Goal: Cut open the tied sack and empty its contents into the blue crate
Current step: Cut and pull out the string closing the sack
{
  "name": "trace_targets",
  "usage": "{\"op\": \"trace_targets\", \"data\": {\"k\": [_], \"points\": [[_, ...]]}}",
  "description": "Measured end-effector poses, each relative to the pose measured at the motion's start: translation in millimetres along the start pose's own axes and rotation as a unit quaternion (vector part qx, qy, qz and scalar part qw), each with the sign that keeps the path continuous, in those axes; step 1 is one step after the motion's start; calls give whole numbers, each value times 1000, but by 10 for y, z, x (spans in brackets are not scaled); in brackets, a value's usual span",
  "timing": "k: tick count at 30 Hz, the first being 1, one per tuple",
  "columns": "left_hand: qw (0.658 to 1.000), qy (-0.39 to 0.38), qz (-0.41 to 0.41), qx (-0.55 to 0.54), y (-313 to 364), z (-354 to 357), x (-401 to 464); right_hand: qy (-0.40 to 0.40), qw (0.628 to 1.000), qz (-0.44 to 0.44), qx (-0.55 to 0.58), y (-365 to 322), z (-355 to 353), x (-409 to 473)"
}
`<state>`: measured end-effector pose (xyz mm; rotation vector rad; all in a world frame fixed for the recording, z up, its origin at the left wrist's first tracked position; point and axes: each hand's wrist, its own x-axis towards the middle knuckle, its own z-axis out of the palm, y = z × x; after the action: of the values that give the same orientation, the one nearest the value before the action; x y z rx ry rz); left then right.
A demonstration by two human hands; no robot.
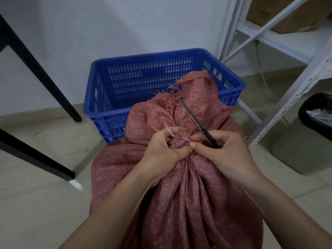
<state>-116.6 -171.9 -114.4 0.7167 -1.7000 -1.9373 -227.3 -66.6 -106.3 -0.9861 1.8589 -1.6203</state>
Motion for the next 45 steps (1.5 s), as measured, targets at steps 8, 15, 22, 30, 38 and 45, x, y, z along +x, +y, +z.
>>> {"op": "trace_targets", "data": {"k": [8,15,22,30,38,45], "points": [[998,-31,27,46,-37,-1,-18,11,998,-15,-60,56,28,-33],[995,-95,5,-15,38,-41,-55,2,999,15,47,17,49,-44],[986,-137,-11,-92,89,-61,-63,-4,994,-22,102,-70,112,-90],[990,-100,89,44,102,-56,-60,55,997,-38,33,-73,108,-71],[979,-103,148,94,184,-46,-68,68,996,-64,-7,-121,85,-56],[984,-110,121,74,167,-62,-81,79,993,-81,-36,-106,96,-62]]}}
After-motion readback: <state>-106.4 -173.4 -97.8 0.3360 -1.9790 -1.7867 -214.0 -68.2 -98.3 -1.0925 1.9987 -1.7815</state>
